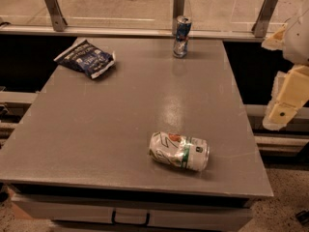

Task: Move redbull can near blue chip bag

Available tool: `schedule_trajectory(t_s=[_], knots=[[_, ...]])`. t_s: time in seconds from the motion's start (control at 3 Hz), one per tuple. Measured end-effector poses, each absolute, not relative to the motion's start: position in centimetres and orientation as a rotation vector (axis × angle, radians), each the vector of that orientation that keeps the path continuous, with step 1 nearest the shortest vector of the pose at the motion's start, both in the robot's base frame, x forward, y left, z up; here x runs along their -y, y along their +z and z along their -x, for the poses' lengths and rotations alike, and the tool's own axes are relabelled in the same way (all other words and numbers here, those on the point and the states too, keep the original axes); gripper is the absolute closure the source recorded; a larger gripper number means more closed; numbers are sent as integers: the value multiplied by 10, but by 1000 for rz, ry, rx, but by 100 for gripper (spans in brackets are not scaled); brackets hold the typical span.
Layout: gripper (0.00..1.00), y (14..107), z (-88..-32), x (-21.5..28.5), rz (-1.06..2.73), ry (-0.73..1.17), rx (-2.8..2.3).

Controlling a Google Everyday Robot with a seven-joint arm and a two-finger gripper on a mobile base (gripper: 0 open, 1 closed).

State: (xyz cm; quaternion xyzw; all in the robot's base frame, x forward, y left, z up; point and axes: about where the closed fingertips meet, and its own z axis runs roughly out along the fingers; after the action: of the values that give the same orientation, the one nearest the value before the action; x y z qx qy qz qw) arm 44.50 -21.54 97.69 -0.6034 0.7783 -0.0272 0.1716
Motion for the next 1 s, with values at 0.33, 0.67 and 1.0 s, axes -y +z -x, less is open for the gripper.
schedule_trajectory(t_s=[0.33, 0.67, 1.0], knots=[[0, 972, -482, 210, 1691, -37, -2131], [0, 962, -548, 200, 1592, 24, -2036], [0, 965, -621, 183, 1454, 24, -1923]])
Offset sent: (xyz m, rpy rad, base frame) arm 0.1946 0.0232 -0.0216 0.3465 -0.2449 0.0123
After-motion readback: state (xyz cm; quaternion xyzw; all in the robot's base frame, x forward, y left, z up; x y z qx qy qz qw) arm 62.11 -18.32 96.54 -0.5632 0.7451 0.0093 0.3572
